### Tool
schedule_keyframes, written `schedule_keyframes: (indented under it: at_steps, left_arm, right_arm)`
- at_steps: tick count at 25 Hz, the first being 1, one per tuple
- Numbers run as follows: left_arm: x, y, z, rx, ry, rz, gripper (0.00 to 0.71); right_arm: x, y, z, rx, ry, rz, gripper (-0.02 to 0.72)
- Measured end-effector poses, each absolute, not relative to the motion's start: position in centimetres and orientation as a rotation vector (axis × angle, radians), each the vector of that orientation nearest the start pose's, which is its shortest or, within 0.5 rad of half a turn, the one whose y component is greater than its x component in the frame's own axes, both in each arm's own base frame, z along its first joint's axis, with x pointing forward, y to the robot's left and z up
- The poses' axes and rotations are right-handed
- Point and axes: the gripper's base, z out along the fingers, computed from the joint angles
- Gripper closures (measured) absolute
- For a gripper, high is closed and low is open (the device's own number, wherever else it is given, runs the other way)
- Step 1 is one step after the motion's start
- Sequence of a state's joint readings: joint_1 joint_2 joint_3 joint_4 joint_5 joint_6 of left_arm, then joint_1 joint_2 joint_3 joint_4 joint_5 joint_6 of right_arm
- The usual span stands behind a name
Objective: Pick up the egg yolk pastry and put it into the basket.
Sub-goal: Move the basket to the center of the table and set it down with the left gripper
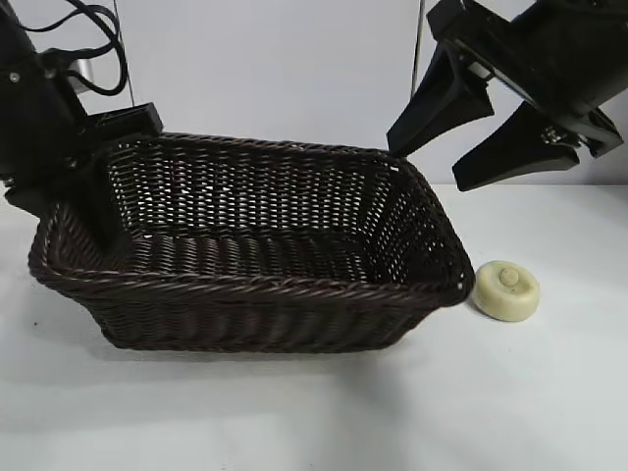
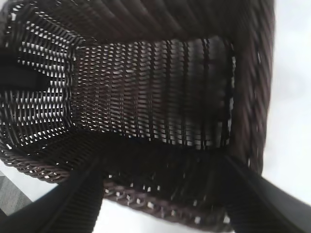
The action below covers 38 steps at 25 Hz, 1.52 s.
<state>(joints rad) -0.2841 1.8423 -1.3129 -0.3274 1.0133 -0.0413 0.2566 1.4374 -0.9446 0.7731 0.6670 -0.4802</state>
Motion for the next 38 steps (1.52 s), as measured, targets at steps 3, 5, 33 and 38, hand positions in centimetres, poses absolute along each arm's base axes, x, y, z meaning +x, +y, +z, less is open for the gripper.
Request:
schedule_keyframes:
  at_steps: [3,5,33,38]
  left_arm:
    - [35.2,-12.9,20.6,0.268,3.044,-0.462,0.612]
    - [35.8,-12.7,20.2,0.292,3.047,-0.470,0.612]
    - [37.6,-9.8,19.5,0.258,2.997,-0.584,0.612]
    - [37.7,-9.8,19.1,0.275,3.001,-0.585,0.612]
  right_arm:
    - [27.0,11.2,26.4,-0.296,2.493,0.737,0.206]
    - [27.0,11.2,26.4,-0.298,2.495,0.738,0.206]
    - [26.9,11.2,26.4,-0.301,2.497,0.738,0.206]
    - [26.9,11.2,26.4,-0.301,2.497,0.738,0.206]
